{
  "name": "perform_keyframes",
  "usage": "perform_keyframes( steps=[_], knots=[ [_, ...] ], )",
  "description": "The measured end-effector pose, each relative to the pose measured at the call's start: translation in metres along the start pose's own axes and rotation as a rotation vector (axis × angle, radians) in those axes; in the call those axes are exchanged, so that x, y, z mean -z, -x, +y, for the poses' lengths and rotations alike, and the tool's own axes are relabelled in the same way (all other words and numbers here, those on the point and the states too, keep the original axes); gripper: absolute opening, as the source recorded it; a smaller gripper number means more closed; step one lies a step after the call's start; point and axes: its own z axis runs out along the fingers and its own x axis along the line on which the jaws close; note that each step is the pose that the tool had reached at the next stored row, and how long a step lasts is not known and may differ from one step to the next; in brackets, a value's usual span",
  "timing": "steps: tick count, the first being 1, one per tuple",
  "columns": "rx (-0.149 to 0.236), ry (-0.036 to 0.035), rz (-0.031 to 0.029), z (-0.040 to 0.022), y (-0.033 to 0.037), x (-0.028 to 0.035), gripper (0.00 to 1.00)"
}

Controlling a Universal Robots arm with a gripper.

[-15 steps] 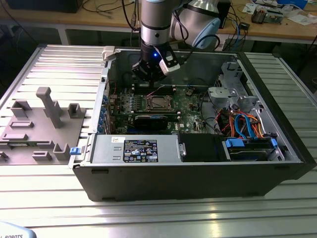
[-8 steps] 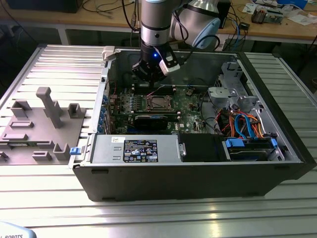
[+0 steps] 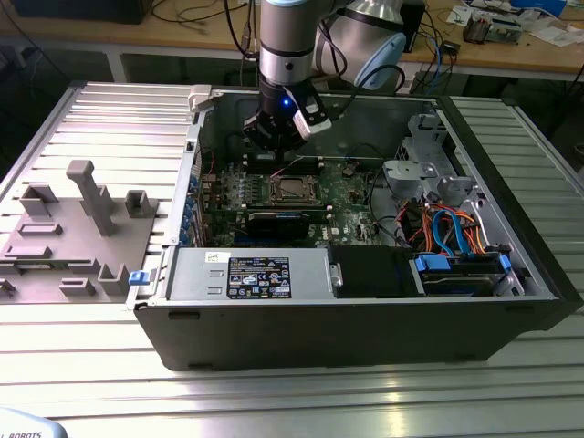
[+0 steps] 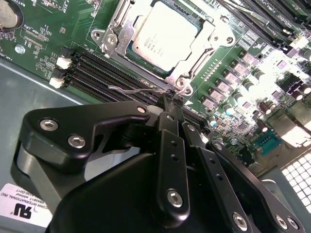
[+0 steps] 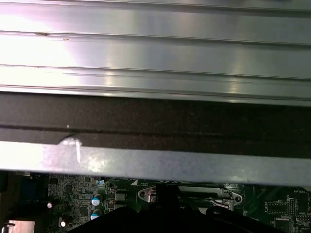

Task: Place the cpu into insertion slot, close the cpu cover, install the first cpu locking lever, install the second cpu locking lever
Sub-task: 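Install the first cpu locking lever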

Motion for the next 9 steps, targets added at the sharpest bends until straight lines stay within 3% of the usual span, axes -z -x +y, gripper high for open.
perform_keyframes(
  steps=[9],
  knots=[
    [0.0,0.0,0.0,-0.0001,0.0,-0.0033,0.11]
  ],
)
